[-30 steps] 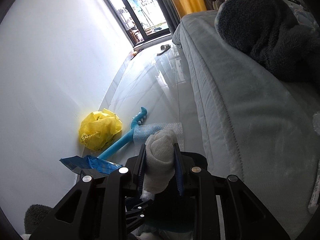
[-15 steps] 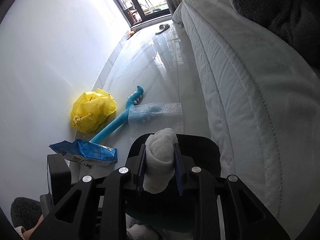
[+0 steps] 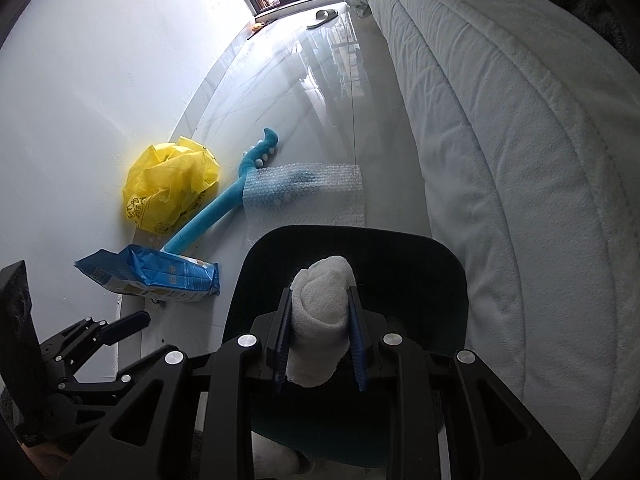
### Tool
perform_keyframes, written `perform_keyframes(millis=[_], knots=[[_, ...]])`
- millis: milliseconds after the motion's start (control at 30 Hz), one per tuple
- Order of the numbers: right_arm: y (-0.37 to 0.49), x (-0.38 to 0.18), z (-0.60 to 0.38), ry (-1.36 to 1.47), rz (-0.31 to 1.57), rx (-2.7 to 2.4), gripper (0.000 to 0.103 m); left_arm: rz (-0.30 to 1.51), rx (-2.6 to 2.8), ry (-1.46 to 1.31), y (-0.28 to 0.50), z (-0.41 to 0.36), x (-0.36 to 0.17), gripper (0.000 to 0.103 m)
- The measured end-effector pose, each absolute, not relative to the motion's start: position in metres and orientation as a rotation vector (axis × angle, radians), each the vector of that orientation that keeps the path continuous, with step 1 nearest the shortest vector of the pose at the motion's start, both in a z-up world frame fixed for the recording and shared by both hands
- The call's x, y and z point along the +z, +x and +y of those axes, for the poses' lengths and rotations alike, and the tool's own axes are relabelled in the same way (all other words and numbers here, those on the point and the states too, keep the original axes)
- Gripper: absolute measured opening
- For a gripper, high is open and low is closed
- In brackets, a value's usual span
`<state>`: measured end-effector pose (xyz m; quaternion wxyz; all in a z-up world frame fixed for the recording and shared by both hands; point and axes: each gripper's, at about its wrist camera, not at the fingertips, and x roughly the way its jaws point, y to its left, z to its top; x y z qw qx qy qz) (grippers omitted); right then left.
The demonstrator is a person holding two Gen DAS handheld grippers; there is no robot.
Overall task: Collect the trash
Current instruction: 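Open both tools to drop the bubble wrap and tissue into the bin, then move both tools back toward the remaining items on the bed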
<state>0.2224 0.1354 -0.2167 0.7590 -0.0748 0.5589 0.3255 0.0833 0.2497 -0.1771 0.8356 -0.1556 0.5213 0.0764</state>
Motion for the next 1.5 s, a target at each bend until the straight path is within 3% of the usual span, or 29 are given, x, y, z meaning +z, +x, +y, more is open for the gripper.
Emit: perform_keyframes(millis=[400,500,567,833,1200,1500], knots=[[0.222,-0.253,0.145,-0.257,1.288,0.669,0.028,0.937,0.148,-0.337,0.071,0.259,-0.138,0.074],[0.220,-0.257,0.147,-0.268,1.296,0.671,0.036,0.882,0.150,-0.328,0.070,0.258,-0.125,0.075],[0.219,-0.259,0.149,-0.277,1.294,0.667,0.050,0.851,0.151,-0.313,0.069,0.258,-0.115,0.075],[0.220,-0.255,0.151,-0.294,1.276,0.661,0.063,0.680,0.147,-0.332,0.064,0.251,-0.068,0.075],[0.208,-0.188,0.149,-0.351,1.062,0.743,0.078,0.576,0.213,-0.307,0.061,0.243,-0.020,0.078],[0.202,-0.127,0.114,-0.335,0.852,0.775,0.084,0.504,0.140,-0.285,0.063,0.209,0.013,0.079]])
